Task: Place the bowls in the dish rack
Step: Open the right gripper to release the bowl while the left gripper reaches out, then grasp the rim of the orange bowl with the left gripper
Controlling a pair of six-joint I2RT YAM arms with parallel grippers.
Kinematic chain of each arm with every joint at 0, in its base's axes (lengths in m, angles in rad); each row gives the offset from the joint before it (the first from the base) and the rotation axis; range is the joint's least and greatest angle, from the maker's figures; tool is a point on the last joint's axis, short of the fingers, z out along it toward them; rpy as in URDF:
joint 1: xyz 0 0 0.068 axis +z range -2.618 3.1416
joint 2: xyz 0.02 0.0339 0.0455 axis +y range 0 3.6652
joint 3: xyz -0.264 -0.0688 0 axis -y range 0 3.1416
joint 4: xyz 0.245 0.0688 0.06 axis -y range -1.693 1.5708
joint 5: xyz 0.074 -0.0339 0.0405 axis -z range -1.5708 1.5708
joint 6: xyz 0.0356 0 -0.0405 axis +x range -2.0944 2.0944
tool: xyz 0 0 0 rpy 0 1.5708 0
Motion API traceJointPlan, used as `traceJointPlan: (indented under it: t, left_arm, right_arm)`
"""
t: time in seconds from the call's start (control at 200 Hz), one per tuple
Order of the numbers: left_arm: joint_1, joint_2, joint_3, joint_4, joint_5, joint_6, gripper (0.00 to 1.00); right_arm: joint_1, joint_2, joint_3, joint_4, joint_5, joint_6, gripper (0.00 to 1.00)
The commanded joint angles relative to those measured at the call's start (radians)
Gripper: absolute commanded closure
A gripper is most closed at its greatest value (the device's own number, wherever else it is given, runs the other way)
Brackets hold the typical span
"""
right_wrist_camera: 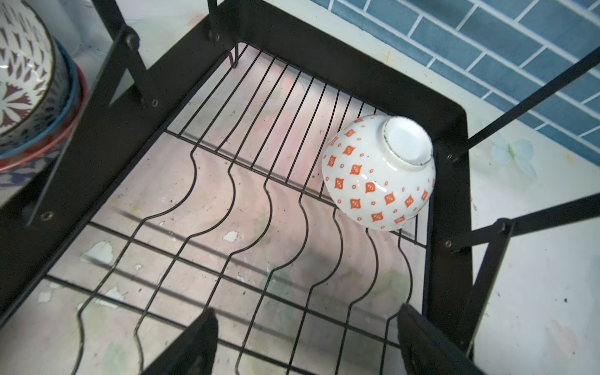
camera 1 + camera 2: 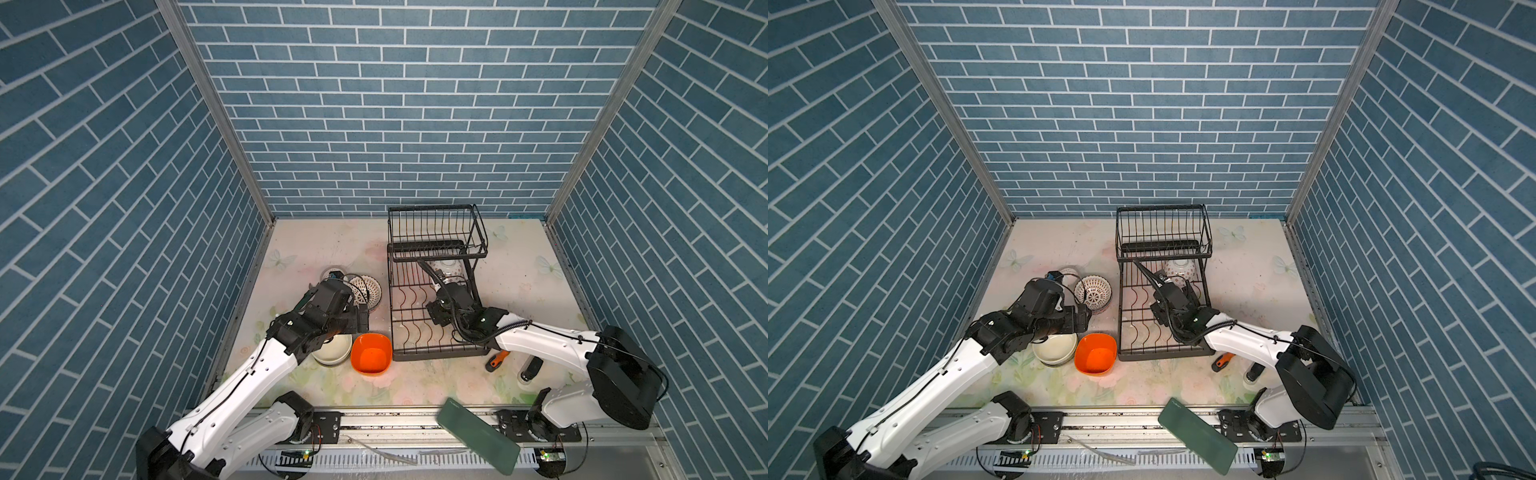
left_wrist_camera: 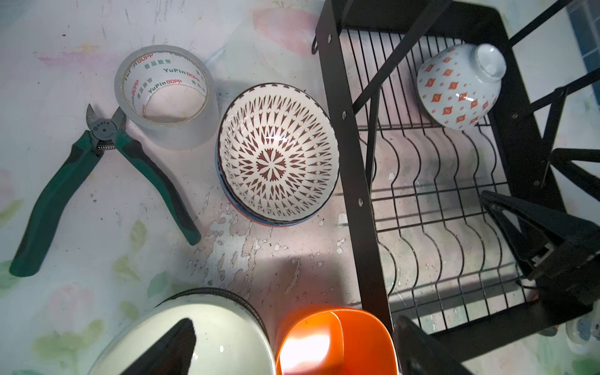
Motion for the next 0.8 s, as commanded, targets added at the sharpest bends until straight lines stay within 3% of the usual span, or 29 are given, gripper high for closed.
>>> traceJointPlan:
  t: [0.0,0.245,0.795]
  left_arm:
    - [0.005,0.050,0.071,-0.092,-0.012,0.106,0.05]
    - [-0.008,0.159,0.148,-0.167,0.055,0.240,0.11]
    - [-0.172,0.468,0.222,-0.244,-0.055,0.331,0.26]
  right_arm:
    - [0.009,-0.061,-0.036,-0.059,-0.050,0.112,0.14]
    - [0.016,-0.136,-0.045,-0.140,-0.077,0.155,0.15]
    - [0.029,-0.181,-0.063,-0.200,-0.082,0.197,0.17]
